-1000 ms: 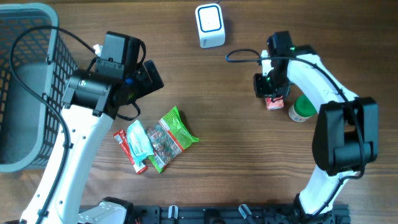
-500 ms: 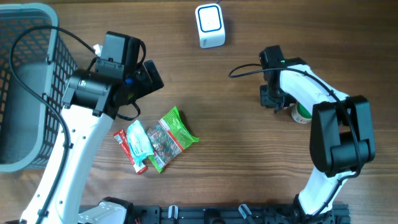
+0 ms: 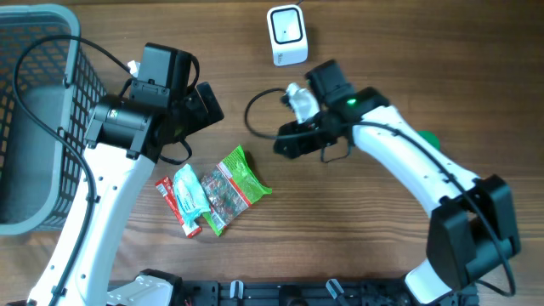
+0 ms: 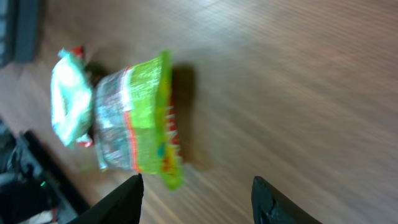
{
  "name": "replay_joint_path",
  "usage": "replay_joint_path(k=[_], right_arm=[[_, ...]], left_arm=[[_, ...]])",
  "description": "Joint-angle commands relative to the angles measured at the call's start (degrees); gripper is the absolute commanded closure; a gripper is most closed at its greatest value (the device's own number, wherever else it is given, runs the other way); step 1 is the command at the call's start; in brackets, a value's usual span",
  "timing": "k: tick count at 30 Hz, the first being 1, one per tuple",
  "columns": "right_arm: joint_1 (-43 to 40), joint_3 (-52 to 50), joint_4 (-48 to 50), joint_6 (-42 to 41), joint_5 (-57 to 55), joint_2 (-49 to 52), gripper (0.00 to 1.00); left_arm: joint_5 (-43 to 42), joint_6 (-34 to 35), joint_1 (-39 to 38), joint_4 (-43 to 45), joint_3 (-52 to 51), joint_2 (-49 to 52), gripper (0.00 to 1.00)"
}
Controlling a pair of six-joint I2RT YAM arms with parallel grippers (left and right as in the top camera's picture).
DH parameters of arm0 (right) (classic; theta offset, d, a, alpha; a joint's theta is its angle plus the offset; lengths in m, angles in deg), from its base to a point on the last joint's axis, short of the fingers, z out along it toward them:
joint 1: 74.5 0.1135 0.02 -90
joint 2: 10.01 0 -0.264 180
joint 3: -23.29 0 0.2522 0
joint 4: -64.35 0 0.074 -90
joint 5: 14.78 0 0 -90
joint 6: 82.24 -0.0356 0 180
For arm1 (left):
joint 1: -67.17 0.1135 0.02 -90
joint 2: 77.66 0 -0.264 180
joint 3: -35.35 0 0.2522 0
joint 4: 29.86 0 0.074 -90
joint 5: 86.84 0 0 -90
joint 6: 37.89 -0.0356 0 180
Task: Scan the item barcode
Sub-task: 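Reach the right gripper to the green snack bag and grasp it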
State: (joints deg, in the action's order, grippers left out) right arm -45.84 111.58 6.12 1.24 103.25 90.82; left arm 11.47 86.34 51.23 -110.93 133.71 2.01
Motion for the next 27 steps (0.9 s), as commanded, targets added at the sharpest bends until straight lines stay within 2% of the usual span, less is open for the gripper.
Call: replay_joint_path(k=[1,6,8,9,12,13,15,16,17,18,20,22,25,27], right_arm=[[5.8,0.7,3.8,-1.9,2.0,4.6,0.43],[11.5,0.7,8.1,-7.6,-2.3,11.4,0.42],[12.6,0.7,8.1,-7.6,-2.3,13.6,0.49],[13.0,0.7,8.2,-7.6,-2.3,14.1,0.56],[13.4,-0.4,9.1,-8.7,-3.3,14.2,0.6],[13.4,-0.9,9.5,-9.0,-4.5,14.2,0.62],[13.4,-1.9,10.0,-10.5,-7.7,14.2,0.76],[13.4,-2.5,10.1,-10.6,-9.0,14.2,0.92],[13.3,-2.8,9.9,-10.6,-9.4,14.2,0.96],[13.1,-2.8,9.3,-10.6,-10.5,14.2,0.96],[10.8,-2.8,5.3,-13.1,-20.4,11.5,0.96],[5.9,-2.8,-0.3,-12.9,-27.1,6.5,0.96],[0.2,-2.8,-4.4,-8.6,-23.5,3.5,0.95],[-2.9,-2.8,-7.2,-7.0,-20.6,3.7,0.83]], left_arm=[[0.3,0.7,0.2,0.0,0.4,0.0,0.0],[0.1,1.0,0.2,2.6,0.4,0.0,0.0],[1.1,-1.5,0.2,2.6,0.4,-0.1,0.0],[3.0,-0.5,0.7,2.8,0.4,-0.1,0.0],[3.1,8.4,6.3,1.9,0.4,-0.1,0.0],[2.7,9.2,7.9,1.9,0.4,0.1,0.0],[1.6,9.3,9.9,1.2,0.4,0.3,0.0],[1.6,9.3,10.0,0.2,0.4,0.6,0.0],[1.6,9.3,10.0,-0.4,0.4,0.9,0.0],[1.6,9.3,9.9,-1.2,0.4,1.3,0.0],[1.6,9.3,9.1,-3.7,0.4,3.0,0.0],[1.6,9.3,7.5,-4.5,0.2,5.5,0.0],[-1.1,9.3,5.4,-4.3,-0.2,8.9,0.0],[-8.2,4.3,3.1,-4.2,-0.2,11.5,0.0]])
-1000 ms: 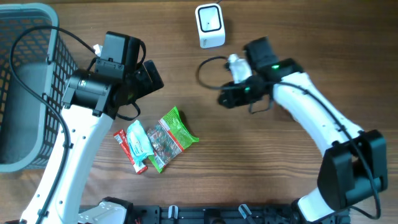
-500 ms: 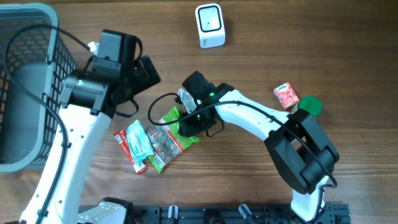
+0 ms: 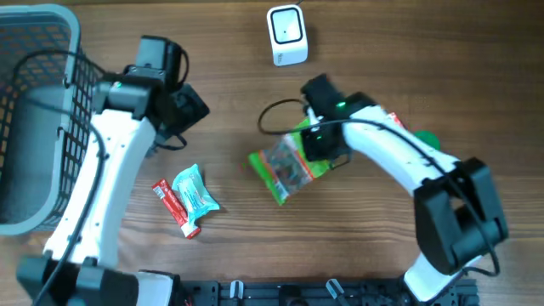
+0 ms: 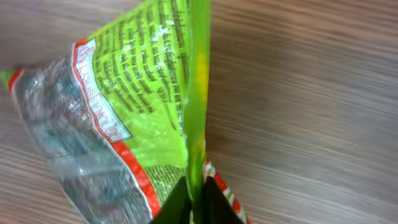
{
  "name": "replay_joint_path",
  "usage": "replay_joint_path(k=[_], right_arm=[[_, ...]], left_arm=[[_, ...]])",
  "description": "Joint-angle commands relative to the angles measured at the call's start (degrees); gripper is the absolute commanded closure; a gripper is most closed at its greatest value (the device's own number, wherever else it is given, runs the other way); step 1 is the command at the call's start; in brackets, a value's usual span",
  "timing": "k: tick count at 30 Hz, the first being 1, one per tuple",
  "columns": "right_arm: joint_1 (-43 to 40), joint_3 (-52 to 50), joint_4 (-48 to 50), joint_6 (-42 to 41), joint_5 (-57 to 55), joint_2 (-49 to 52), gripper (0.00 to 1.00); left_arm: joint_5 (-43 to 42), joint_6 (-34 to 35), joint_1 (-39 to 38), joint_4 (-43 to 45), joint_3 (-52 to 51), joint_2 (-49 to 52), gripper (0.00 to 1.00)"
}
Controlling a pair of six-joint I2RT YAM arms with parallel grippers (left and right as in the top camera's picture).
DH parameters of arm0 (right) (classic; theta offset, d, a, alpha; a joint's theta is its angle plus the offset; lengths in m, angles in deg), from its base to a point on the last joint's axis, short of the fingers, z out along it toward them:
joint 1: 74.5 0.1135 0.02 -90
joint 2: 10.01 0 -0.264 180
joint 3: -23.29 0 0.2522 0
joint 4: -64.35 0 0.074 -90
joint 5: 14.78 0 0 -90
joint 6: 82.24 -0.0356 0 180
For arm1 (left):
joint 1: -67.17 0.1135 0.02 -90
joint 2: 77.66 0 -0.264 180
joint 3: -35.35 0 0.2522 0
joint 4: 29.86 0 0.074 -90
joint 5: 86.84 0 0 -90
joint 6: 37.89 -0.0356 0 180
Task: Scan the item barcode
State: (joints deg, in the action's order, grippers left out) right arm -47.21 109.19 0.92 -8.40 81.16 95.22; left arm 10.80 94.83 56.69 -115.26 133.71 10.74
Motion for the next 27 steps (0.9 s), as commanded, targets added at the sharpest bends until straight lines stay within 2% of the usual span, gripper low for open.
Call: replay_joint_path(k=[1,2,4,6,7,8,9,11,13,16,18,27], right_arm=[[-2.2,-0.4,-2.3,2.6,2.1,-0.7,0.75],[-3.1,-0.4,-2.2,2.4,4.1,-0.7,0.61],[-3.4,-0.4,-2.5,1.7,4.7,-0.6,0.55],[-3.4,-0.4,-2.4,1.0,4.7,-0.6,0.52],[-3.4,-0.4,-1.9,1.1,4.7,-0.6,0.5],[-3.5,-0.4,-1.6,1.2,4.7,-0.6,0.48],[-3.9,-0.4,-1.4,1.2,4.7,-0.6,0.47],[-5.4,-0.4,-1.1,3.4,6.9,-0.6,0.44],[-7.0,-0.4,-0.5,7.0,11.5,-0.6,0.42],[-9.6,-0.4,-0.5,7.7,12.2,-0.6,0.4],[-10.6,-0.5,-0.2,10.5,15.0,-0.4,0.38],[-10.9,-0.5,2.6,11.5,17.2,6.4,0.34]], left_arm=[[-11.4,-9.2,-3.8,0.2,-0.2,3.8,0.0],[-11.7,-12.2,-6.3,-0.9,-0.3,4.9,0.0],[-10.8,-12.1,-7.8,-1.5,-0.3,5.3,0.0],[-11.3,-11.8,-8.9,-1.0,-1.0,5.4,0.0],[-12.6,-11.8,-10.0,0.9,-2.3,5.4,0.42],[-12.7,-11.3,-10.7,2.3,-3.4,5.4,0.9],[-12.8,-9.8,-11.4,4.4,-5.2,5.4,0.96],[-13.9,-6.4,-13.1,10.9,-10.9,5.4,0.96],[-17.8,-6.4,-14.0,17.3,-15.5,5.4,0.96],[-20.7,-5.8,-14.7,27.8,-21.8,6.1,0.96],[-25.2,-5.8,-15.2,30.9,-24.0,8.4,0.96],[-24.9,-4.7,-17.1,36.8,-24.3,17.9,0.96]])
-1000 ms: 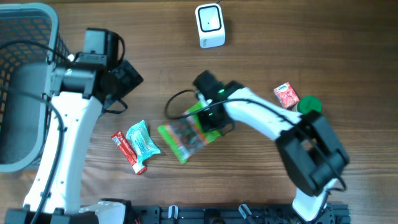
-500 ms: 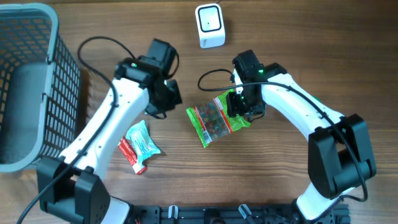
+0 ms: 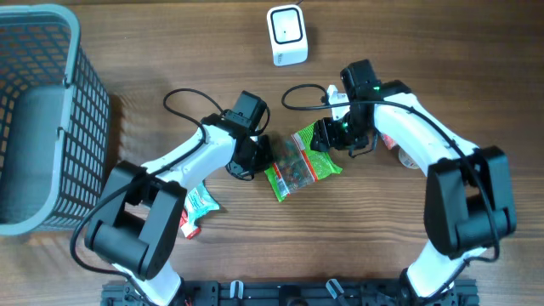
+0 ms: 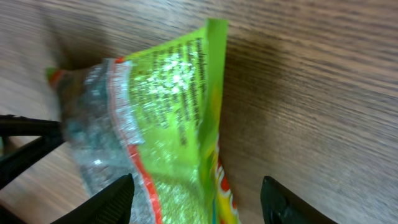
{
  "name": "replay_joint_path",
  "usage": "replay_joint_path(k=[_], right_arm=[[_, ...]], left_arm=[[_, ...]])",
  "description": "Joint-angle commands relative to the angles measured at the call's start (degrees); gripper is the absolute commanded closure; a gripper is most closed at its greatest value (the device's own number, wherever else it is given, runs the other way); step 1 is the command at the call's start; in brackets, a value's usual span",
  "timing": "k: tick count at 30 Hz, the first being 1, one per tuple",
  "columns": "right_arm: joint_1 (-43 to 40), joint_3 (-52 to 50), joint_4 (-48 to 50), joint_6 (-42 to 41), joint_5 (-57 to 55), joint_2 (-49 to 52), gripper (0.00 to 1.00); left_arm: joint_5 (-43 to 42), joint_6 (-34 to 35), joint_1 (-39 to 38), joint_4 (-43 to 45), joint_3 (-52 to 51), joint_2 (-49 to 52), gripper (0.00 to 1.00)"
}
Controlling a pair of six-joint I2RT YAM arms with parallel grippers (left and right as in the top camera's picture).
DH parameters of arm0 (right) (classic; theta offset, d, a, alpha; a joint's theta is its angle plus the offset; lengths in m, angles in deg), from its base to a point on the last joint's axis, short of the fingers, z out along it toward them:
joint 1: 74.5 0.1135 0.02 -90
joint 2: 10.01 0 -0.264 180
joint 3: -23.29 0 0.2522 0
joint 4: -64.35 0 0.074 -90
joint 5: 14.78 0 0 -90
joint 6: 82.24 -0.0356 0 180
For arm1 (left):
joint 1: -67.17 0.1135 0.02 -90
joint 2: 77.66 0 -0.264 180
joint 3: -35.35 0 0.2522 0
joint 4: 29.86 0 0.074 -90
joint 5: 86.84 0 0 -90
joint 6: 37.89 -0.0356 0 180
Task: Scan the item barcode
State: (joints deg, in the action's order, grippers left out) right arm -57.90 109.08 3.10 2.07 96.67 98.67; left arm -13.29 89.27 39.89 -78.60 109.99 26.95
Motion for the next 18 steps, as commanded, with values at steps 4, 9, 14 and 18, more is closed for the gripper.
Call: replay_joint_path(k=[4,9,14,18], right_arm=[[-0.2,-0.4,2.4,1.2,5.7,6.2,0.34],[-0.2,-0.5,2.1,4.2,12.8,6.4,0.34],[-0.2,-2.5,3.6,4.2,17.3,6.4,0.34],[0.0,-11.2,15.3,1.2,27.7,6.4,0.44]], left_arm=[[-0.5,0.9,-0.2,0.9,-0.6,2.2,0.96],[-0.5,0.6,0.1,-0.6,2.1,0.3,0.96],[0.2,0.6,-1.1,1.0,2.0,3.5,0.96],[0.5,0.7,-3.6,2.3,2.0,7.6,0.96]])
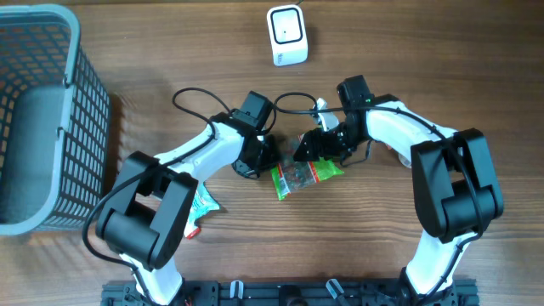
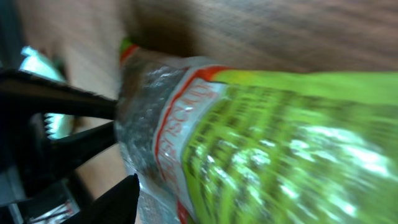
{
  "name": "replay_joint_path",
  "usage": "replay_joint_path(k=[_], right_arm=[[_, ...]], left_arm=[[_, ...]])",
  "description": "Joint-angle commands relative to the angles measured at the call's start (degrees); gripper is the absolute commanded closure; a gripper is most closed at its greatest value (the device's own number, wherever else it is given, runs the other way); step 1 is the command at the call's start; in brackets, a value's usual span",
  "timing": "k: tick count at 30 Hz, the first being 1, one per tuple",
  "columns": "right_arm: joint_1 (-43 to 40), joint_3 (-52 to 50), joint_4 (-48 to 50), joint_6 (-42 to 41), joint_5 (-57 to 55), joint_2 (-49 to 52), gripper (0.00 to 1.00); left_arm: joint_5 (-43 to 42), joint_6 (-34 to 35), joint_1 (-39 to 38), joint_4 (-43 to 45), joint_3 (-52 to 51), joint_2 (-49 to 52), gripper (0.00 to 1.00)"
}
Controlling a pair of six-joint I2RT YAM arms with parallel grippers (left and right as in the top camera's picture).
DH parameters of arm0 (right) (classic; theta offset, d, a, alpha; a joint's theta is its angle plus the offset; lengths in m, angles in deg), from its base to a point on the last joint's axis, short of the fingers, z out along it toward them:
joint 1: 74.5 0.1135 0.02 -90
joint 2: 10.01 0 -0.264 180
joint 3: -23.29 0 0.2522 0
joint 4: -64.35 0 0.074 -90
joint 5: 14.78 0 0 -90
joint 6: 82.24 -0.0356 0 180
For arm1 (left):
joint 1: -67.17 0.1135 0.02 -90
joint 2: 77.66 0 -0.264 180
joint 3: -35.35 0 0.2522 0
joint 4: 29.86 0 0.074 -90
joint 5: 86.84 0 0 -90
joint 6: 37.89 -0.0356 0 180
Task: Scan the item barcode
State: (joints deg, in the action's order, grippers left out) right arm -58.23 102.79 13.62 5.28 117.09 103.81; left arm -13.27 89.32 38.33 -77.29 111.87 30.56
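Observation:
A green and silver snack packet (image 1: pixel 303 173) lies on the wooden table at the centre. It fills the blurred right wrist view (image 2: pixel 267 137). My right gripper (image 1: pixel 309 150) is low over its right end, open; one finger (image 2: pixel 115 202) shows beside the packet and the other is hidden. My left gripper (image 1: pixel 259 158) is at the packet's left, silver end. Its black fingers (image 2: pixel 68 99) reach that end with a narrow gap between them; whether they pinch it is unclear. The white barcode scanner (image 1: pixel 286 36) stands at the back.
A grey mesh basket (image 1: pixel 92 85) fills the far left. A teal-white packet (image 1: pixel 202 202) lies by the left arm's elbow, partly hidden. Black cables loop over the table behind both grippers.
My right gripper has come down closer over the packet, still open. My left gripper stays at the packet's left end. The packet sits slightly lower and more bunched.
The packet first lay with the other packets at the left, my right gripper open above it. Then the right gripper was shut on it, holding it at the centre. Then it lay let go, my left gripper beside it. Now both grippers crowd it.

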Motion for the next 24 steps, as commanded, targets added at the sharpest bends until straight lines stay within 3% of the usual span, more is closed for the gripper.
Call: replay_joint_path(k=[1,4,9,11,14,18,20,21,24], right_arm=[[0.4,-6.8,8.4,-4.2,8.6,1.2,0.48],[2.1,-11.6,19.6,-9.6,12.3,1.2,0.54],[5.8,-11.8,21.6,-9.5,12.3,1.2,0.65],[5.7,-11.8,21.6,-9.0,12.3,1.2,0.96],[3.9,-11.6,17.5,-5.1,9.2,-2.7,0.96],[2.6,-11.6,12.2,-0.2,1.4,-16.1,0.96],[2.6,-11.6,12.2,-3.9,2.6,-20.3,0.96],[2.6,-11.5,12.4,-3.4,4.8,-21.9,0.96],[2.6,-10.7,9.8,-0.5,5.2,-28.9,0.96]], left_arm=[[0.9,0.7,-2.3,1.0,0.1,4.1,0.96],[1.5,0.8,-2.6,1.0,0.1,4.3,0.96],[2.8,0.8,-2.6,1.2,0.1,4.3,0.96],[3.0,0.8,-2.6,1.2,0.1,4.3,0.96],[8.6,0.6,-1.1,-2.9,1.1,1.5,0.96],[21.2,0.5,3.8,-6.8,2.3,-14.4,0.96],[26.5,0.5,7.1,-6.4,2.3,-22.7,0.96],[27.4,-1.1,9.1,-6.3,2.3,-26.2,0.96],[25.9,-15.9,17.8,-5.8,2.3,-34.4,0.96]])
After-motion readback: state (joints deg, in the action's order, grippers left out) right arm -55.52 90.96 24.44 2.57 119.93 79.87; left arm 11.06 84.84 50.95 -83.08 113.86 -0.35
